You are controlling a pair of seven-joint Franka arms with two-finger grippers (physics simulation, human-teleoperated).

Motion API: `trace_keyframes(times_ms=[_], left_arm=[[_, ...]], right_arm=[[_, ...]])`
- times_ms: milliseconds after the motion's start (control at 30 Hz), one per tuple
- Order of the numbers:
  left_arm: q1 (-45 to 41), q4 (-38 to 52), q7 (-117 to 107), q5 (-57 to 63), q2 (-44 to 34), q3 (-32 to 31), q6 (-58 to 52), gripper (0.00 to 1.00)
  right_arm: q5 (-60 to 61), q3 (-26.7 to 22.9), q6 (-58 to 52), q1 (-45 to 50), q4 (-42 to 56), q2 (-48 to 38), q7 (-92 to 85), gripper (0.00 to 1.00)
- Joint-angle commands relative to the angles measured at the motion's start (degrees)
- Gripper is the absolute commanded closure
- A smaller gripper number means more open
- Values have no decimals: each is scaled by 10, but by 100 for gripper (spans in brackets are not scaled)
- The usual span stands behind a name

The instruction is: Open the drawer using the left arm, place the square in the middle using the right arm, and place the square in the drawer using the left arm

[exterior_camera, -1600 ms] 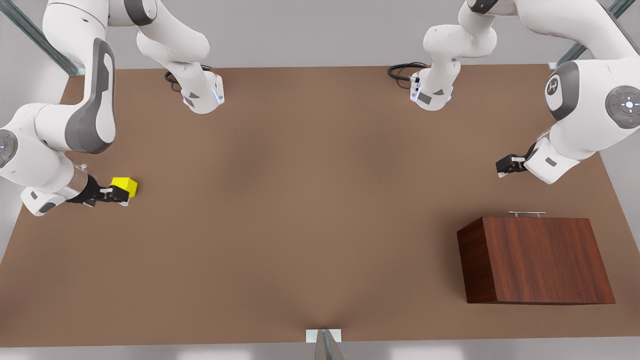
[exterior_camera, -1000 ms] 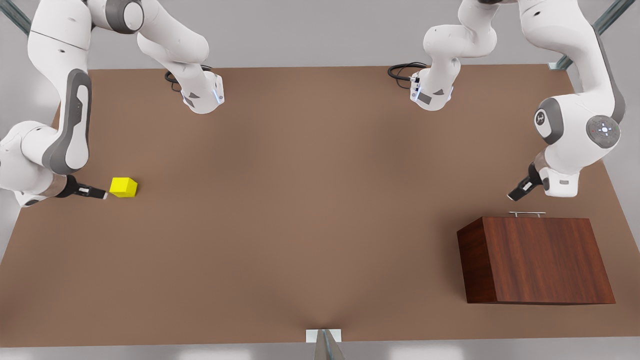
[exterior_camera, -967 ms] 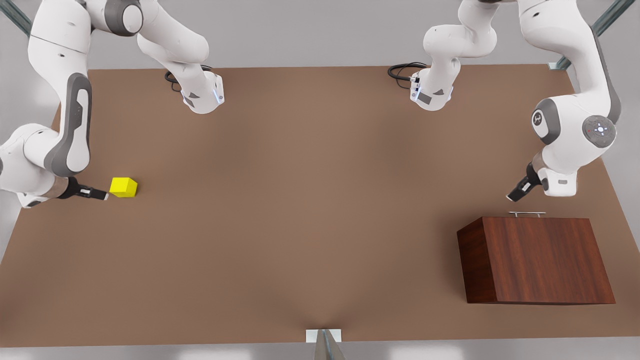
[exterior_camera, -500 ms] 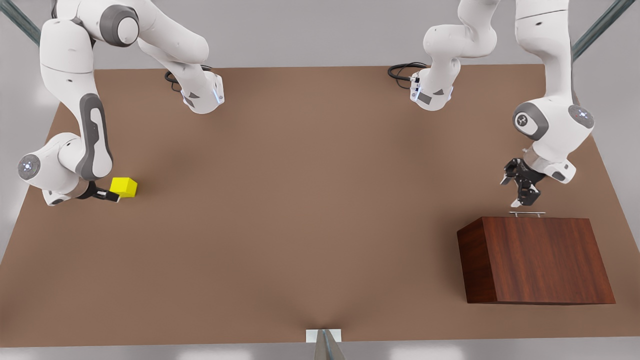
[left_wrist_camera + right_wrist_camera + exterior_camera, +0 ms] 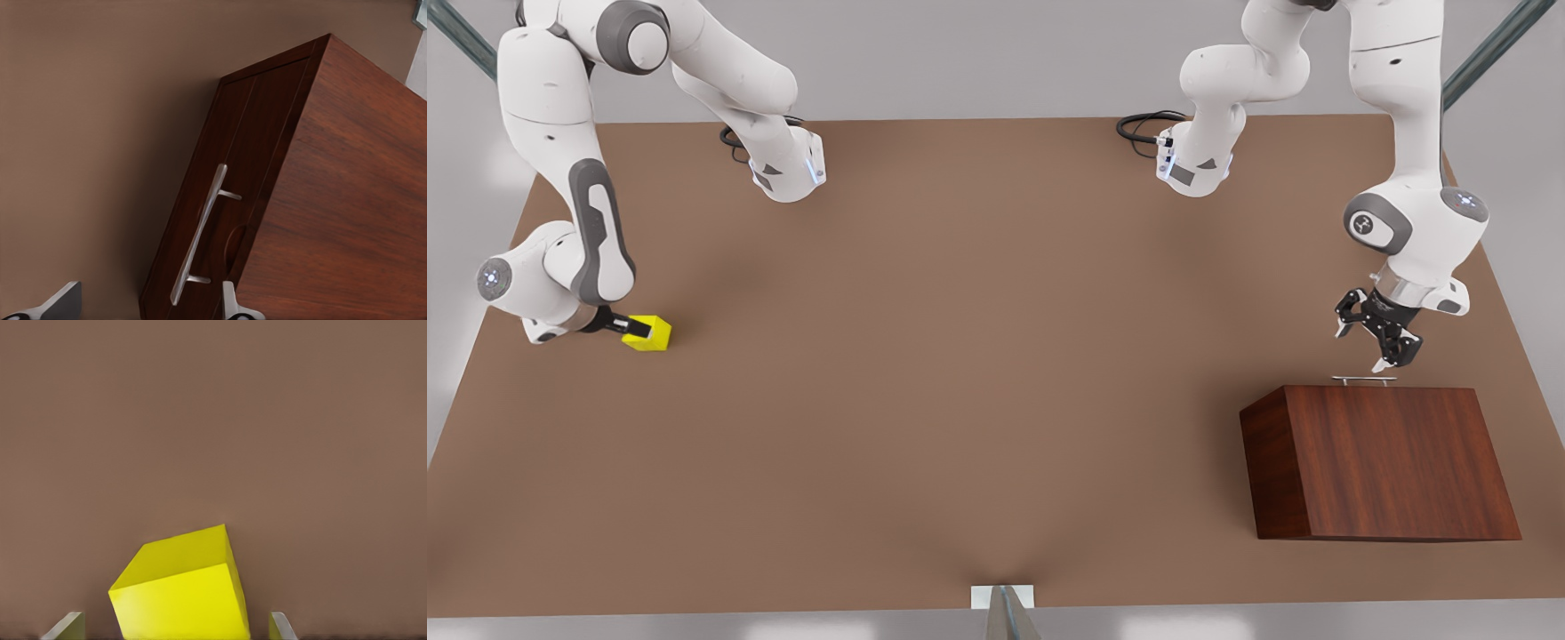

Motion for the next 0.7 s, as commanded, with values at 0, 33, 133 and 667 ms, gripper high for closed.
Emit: trace_keyframes(times_ms=[0,33,133,667], left_arm=[[-12,0,49,0,1,1,6,0],[-11,-1,76,0,1,1,3,0],[-11,-7,118,0,1,1,2,0],[5,-5,279,-5,19,15,2,0]], right_arm=[[1,2,6,1,-6,-3,-25,0],[1,2,10,1,-11,-3,-25,0],[1,1,15,-6,-20,-7,-43,0],[1,1,69,-13,-21,26,-56,0]])
